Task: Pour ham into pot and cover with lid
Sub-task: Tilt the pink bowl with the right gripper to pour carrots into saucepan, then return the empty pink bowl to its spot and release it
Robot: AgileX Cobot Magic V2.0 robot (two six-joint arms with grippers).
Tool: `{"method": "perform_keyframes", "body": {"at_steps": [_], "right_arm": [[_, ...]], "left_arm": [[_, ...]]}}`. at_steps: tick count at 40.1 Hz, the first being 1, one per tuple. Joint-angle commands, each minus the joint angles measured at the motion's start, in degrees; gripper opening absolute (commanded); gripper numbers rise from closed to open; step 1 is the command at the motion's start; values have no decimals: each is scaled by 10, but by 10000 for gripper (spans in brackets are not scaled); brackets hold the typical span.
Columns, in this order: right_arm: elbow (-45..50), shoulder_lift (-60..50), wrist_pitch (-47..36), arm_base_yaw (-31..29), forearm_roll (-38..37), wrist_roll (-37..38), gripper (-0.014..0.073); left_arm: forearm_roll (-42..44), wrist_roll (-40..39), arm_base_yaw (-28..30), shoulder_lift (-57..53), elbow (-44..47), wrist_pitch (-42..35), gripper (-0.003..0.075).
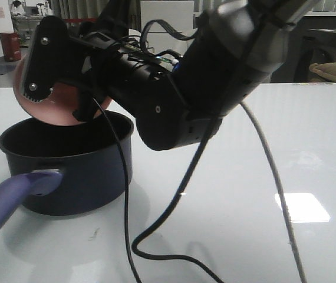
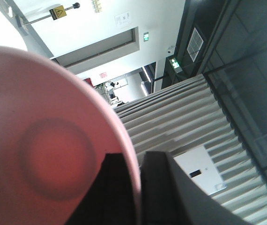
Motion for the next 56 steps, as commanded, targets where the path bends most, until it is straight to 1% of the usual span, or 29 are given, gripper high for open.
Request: {"method": "perform_keyframes", "body": {"at_steps": [1,5,8,12,17,23,27,31,33,38,41,45,49,51,56], "right_arm": [[-16,-36,-87,-1,21,84,135],[-16,-50,-68,-1,59,197,135],[-16,-70,-27,-1,90,271,135],[-16,-110,61,-1,105,384,135],[-16,-161,188,-3,105,457,135],[-16,-218,349,-4,107,465,135],[-16,-263,464,-11,126,465,135],[-16,-300,571,-30,151,465,135],[-16,-318,622,-45,152,465,135],[-16,-356,739,-99,152,465,135],[-16,-371,808,-144,152,465,135],[-16,-380,879,-203,147,465,135],[-16,-374,938,-258,126,465,135],[-16,-368,960,-279,115,465,135],[-16,-347,1001,-322,114,465,135]], "left_arm": [[0,-1,-5,7,-14,-42,625],[0,-1,-5,7,-14,-42,625],[0,-1,-5,7,-14,-42,625],[0,-1,-5,7,-14,-42,625],[0,-1,-5,7,-14,-42,625],[0,-1,-5,7,-14,-42,625],[0,-1,-5,7,-14,-42,625],[0,-1,-5,7,-14,-42,625],[0,-1,-5,7,-14,-42,625],[0,-1,-5,7,-14,-42,625],[0,-1,-5,7,-14,-42,625],[0,-1,-5,7,-14,-42,625],[0,-1,-5,7,-14,-42,625],[0,-1,-5,7,-14,-42,625],[0,-1,-5,7,-14,-42,625]]}}
